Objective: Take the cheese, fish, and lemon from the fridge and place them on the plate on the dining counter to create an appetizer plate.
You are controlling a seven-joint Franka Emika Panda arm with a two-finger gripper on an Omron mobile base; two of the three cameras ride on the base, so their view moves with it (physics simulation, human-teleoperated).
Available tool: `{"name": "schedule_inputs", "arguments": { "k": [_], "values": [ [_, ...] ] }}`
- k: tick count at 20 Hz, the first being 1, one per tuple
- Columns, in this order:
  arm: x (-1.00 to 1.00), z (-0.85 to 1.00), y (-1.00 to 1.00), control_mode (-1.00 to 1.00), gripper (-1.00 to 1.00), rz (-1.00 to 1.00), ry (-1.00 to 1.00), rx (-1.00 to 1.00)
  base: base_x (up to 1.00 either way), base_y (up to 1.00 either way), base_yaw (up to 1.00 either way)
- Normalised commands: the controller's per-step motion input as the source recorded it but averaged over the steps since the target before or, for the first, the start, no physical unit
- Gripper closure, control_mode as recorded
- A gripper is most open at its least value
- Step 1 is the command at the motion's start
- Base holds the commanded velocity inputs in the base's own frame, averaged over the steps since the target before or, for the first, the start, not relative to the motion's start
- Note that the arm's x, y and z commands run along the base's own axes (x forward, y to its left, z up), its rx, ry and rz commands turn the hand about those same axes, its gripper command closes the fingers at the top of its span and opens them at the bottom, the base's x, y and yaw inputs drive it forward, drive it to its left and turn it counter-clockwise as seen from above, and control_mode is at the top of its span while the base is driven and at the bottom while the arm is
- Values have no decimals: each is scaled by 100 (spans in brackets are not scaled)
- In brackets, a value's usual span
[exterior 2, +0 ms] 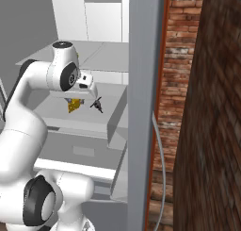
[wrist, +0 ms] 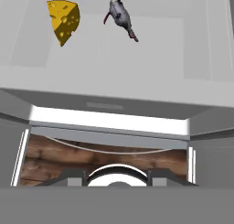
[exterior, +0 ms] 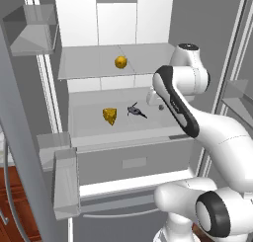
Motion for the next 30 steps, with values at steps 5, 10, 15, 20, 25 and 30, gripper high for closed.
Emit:
{"name": "schedule_inputs", "arguments": {
  "k": [5, 10, 15, 20, 25, 30],
  "values": [
    [-8, 0, 0, -100, -100, 0, -2, 0, 0, 0, 0],
    [-26, 1, 0, -100, -100, 0, -13, 0, 0, 0, 0],
    [-34, 9, 0, -100, -100, 0, -19, 0, 0, 0, 0],
    [-18, 0, 0, -100, -100, 0, -10, 0, 0, 0, 0],
    [-9, -24, 2, -100, -100, 0, -5, 0, 0, 0, 0],
    [0, -27, 8, -100, -100, 0, 0, 0, 0, 0, 0]
  ]
}}
